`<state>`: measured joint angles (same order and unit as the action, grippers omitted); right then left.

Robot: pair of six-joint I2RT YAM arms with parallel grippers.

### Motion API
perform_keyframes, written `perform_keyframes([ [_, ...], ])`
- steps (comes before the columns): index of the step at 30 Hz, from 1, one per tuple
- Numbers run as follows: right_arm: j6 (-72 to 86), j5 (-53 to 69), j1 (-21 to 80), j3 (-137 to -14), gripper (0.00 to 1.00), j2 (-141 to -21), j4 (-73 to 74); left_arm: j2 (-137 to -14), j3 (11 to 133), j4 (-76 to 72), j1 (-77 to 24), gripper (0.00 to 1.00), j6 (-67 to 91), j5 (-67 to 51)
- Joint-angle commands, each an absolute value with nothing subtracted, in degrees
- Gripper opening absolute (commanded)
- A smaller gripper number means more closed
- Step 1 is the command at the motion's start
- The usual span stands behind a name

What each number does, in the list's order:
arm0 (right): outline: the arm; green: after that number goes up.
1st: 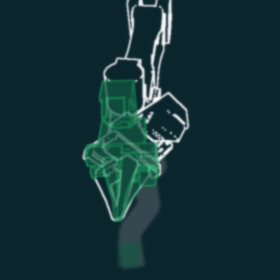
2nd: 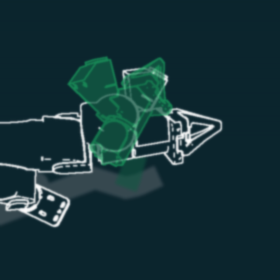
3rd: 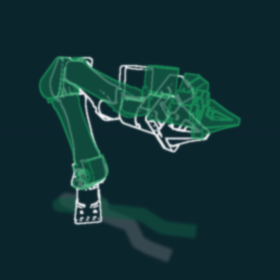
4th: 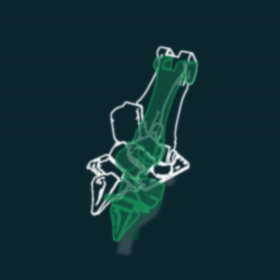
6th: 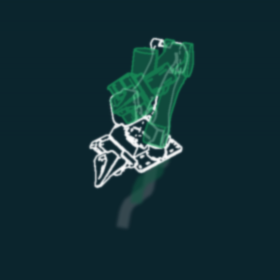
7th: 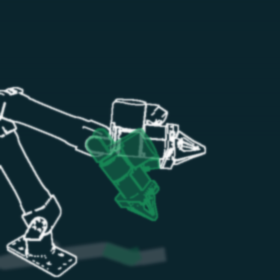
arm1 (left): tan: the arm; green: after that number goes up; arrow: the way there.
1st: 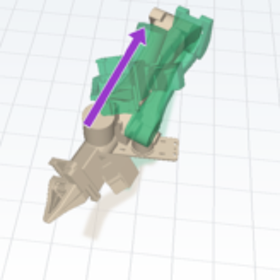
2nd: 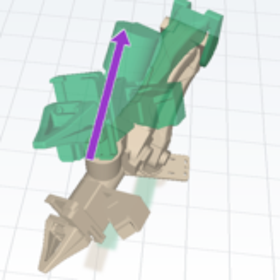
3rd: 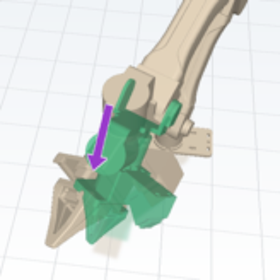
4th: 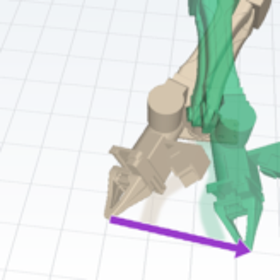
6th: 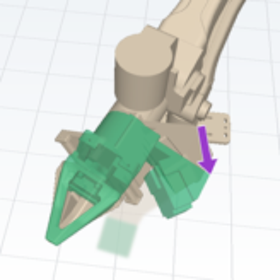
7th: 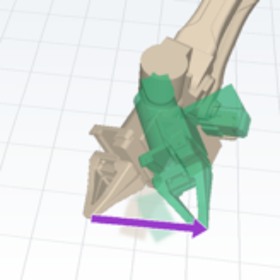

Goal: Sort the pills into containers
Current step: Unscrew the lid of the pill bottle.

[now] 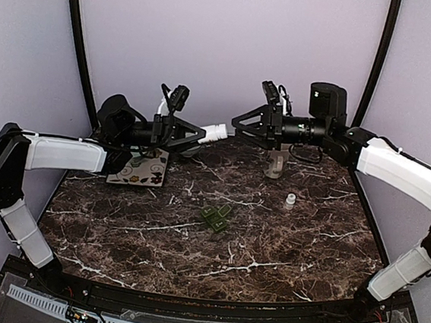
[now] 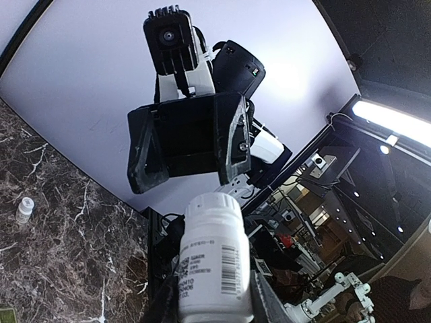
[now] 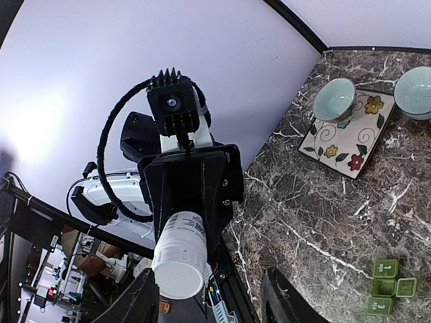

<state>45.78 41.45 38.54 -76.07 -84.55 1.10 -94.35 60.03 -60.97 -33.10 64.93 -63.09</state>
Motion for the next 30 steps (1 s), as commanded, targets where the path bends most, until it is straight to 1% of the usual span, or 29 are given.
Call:
perform_keyframes([
  [1, 54.5, 43.5, 38.1, -78.7, 0.52, -86.2, -1.9, -91.6, 60.5, -58.2, -33.2, 0.00, 60.4, -63.3],
  [8, 58.7, 45.5, 38.2, -78.5, 0.53, -87.0, -4.8, -92.0, 61.3, -55.4, -33.2, 0.00, 58.1, -63.4],
  [30, 59.7, 49.0, 38.6, -79.0, 0.54, -89.3, -5.0, -94.3, 64.0, -54.3, -33.2, 0.00, 57.3, -64.1],
])
